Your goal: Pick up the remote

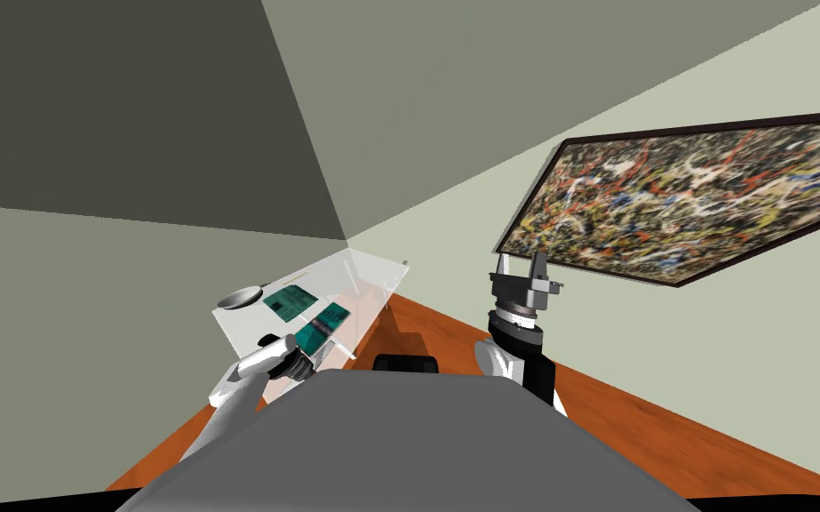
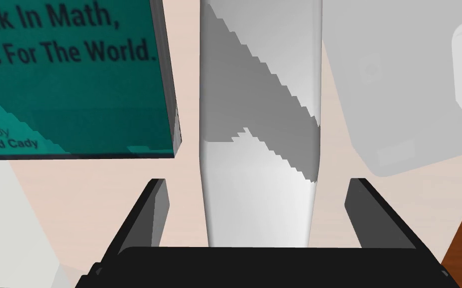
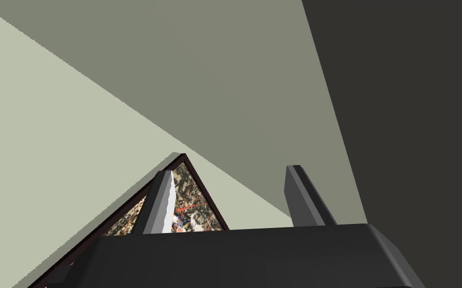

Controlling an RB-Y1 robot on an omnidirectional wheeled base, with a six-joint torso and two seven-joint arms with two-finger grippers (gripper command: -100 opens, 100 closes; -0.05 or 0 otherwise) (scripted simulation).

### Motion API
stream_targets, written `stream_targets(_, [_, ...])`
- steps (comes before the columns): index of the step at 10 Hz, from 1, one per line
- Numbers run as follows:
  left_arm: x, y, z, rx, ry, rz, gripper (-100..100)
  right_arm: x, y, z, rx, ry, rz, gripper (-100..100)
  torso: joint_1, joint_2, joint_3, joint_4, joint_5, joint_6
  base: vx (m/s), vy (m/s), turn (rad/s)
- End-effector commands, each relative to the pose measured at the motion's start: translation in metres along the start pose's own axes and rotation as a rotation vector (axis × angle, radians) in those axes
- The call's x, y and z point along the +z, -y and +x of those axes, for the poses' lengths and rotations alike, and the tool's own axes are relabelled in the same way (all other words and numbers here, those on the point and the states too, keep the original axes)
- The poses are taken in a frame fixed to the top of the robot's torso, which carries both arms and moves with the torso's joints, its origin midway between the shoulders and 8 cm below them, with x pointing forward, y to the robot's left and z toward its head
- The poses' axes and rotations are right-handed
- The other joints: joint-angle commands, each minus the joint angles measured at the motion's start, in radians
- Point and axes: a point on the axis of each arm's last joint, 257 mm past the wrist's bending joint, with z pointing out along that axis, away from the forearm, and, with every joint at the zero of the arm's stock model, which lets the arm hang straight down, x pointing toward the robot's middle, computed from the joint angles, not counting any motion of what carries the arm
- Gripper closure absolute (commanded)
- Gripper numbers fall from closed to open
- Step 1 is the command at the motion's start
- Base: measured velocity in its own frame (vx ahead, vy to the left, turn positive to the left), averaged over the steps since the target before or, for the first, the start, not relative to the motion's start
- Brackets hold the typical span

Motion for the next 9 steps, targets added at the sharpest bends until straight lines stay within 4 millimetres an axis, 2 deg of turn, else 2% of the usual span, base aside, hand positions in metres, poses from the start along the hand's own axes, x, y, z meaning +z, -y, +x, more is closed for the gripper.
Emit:
stream_targets(1, [0.008, -0.005, 0.0, 0.004, -0.001, 0.002, -100, 0.0, 0.0, 0.0, 0.0, 0.0, 0.0, 0, 0.0, 0.0, 0.0, 0.0, 0.0, 0.0, 0.024, 0.024, 0.017])
stream_targets(2, [0.005, -0.003, 0.0, 0.002, 0.0, 0.0, -100, 0.0, 0.0, 0.0, 0.0, 0.0, 0.0, 0, 0.0, 0.0, 0.0, 0.0, 0.0, 0.0, 0.01, 0.011, 0.002])
stream_targets(3, [0.006, -0.003, 0.0, 0.003, -0.001, 0.002, 100, 0.0, 0.0, 0.0, 0.0, 0.0, 0.0, 0, -0.001, 0.001, 0.0, 0.0, 0.0, 0.0, 0.0, 0.0, 0.0])
stream_targets(7, [0.006, -0.005, 0.0, 0.002, -0.001, -0.002, 100, 0.0, 0.0, 0.0, 0.0, 0.0, 0.0, 0, 0.001, 0.001, 0.0, 0.0, 0.0, 0.0, 0.0, 0.0, 0.0])
stream_targets(8, [0.006, -0.005, 0.0, 0.002, -0.001, -0.002, 0, 0.0, 0.0, 0.0, 0.0, 0.0, 0.0, 0, 0.001, 0.001, 0.0, 0.0, 0.0, 0.0, 0.0, 0.0, 0.0])
stream_targets(9, [-0.004, 0.002, 0.0, -0.002, -0.001, 0.002, 100, 0.0, 0.0, 0.0, 0.0, 0.0, 0.0, 0, 0.001, 0.001, 0.0, 0.0, 0.0, 0.0, -0.017, -0.023, -0.042])
